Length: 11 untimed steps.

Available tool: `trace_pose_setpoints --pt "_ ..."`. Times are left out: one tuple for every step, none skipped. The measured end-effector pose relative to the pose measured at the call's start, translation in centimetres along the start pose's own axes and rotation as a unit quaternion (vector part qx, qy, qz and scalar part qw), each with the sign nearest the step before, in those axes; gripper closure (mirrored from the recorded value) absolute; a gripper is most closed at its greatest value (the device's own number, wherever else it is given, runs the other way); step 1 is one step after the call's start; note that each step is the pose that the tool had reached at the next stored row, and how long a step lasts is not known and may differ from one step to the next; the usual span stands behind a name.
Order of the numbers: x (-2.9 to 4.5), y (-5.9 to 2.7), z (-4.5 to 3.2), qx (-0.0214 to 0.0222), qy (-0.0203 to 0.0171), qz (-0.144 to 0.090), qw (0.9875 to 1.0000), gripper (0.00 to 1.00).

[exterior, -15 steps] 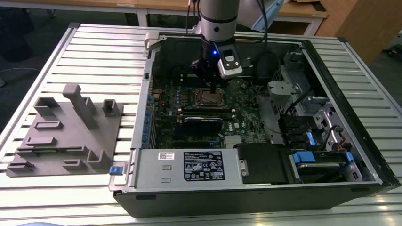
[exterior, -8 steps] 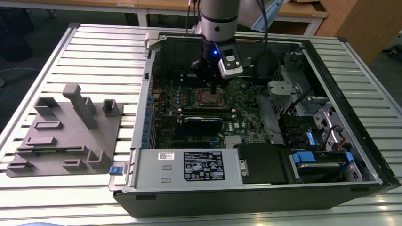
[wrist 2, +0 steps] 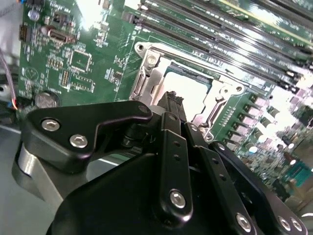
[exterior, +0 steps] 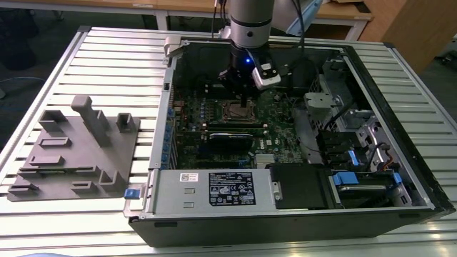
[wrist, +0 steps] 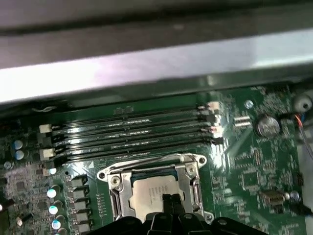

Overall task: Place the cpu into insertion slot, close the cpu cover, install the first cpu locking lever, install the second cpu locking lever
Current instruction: 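Install the first cpu locking lever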

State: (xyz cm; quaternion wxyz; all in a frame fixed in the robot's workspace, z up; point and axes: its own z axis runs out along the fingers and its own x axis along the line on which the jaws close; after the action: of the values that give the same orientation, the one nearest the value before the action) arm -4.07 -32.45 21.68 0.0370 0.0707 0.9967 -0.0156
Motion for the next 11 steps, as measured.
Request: trace_pose_setpoints --pt "0.0 0.0 0.02 -0.0005 -0.0002 -0.006 1.0 0.89" --pt "0.02 0.0 0.03 -0.0006 -0.0002 -0.008 1.0 0.89" --pt "0.08 -0.01 0.04 -0.0007 -0.0003 -0.009 1.0 0.89" --pt "0.16 -0.02 0.05 -0.0008 -0.0003 -0.009 1.0 0.89" --pt "0.26 -0.04 0.06 -0.0007 -0.0003 -0.009 1.0 0.89" --pt "0.37 -0.05 0.07 -0.0007 -0.0003 -0.009 1.0 0.89" --pt "0.47 -0.07 0.08 -0.0007 -0.0003 -0.009 1.0 0.89" --pt "0.55 -0.08 0.09 -0.0007 -0.0003 -0.009 1.0 0.89" --pt "0.59 -0.08 0.1 -0.0007 -0.0003 -0.009 1.0 0.89" --pt "0.59 -0.08 0.1 -0.0007 -0.0003 -0.009 1.0 0.89" --pt "0.59 -0.08 0.1 -0.0006 -0.0002 -0.01 1.0 0.89"
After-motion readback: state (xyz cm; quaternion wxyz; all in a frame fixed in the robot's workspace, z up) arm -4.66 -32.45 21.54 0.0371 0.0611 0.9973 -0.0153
